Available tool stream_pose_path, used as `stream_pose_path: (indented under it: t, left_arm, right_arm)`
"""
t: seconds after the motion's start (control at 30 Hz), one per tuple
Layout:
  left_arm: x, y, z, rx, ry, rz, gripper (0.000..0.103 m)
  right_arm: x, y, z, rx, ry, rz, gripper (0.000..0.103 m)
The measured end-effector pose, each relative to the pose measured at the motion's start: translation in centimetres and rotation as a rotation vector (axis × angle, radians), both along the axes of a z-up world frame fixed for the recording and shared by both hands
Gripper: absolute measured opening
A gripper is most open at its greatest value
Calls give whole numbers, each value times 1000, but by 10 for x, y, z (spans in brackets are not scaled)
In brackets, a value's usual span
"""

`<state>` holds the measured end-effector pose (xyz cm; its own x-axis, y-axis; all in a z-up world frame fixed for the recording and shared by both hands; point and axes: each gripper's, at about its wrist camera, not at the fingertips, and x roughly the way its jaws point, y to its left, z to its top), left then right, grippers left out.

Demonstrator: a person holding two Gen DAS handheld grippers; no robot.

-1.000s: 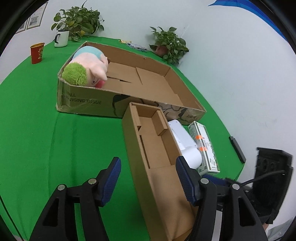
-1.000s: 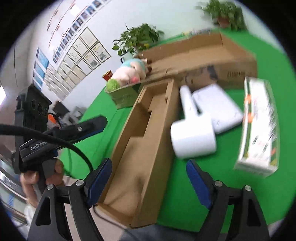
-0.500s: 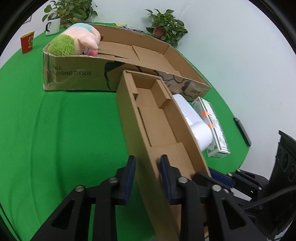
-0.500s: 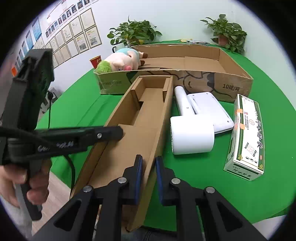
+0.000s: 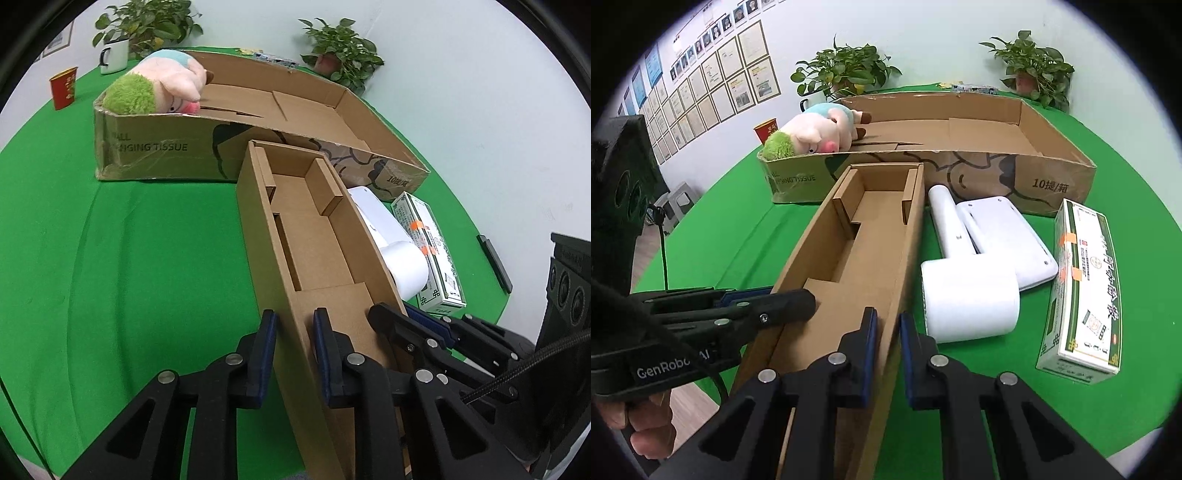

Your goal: Organize objects

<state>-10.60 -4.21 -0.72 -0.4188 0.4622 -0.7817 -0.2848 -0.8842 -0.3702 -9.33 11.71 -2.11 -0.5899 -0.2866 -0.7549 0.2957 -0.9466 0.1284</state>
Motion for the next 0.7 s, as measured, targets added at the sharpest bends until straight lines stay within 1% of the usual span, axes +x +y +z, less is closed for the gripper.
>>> stream_pose_path:
  t: [0.1, 0.2, 0.4, 0.57, 0.7]
  left_arm:
    - [9, 2, 4, -23, 13, 11, 16]
    - [17, -3, 15, -17, 39, 23, 16]
    - [25, -4, 60, -27, 178, 43, 15]
    - [12, -1, 95, -15, 279, 51, 15]
    - [-8, 2, 120, -13, 337, 45, 15]
  right_arm:
    - [7, 0, 1, -8, 1, 1, 11]
    - [15, 1, 7, -30, 26, 2, 11]
    - [21, 2, 41, -83, 134, -3, 11]
    - [4, 2, 73, -91, 220, -15, 10]
    - [-17, 1, 94, -85, 274, -28, 10]
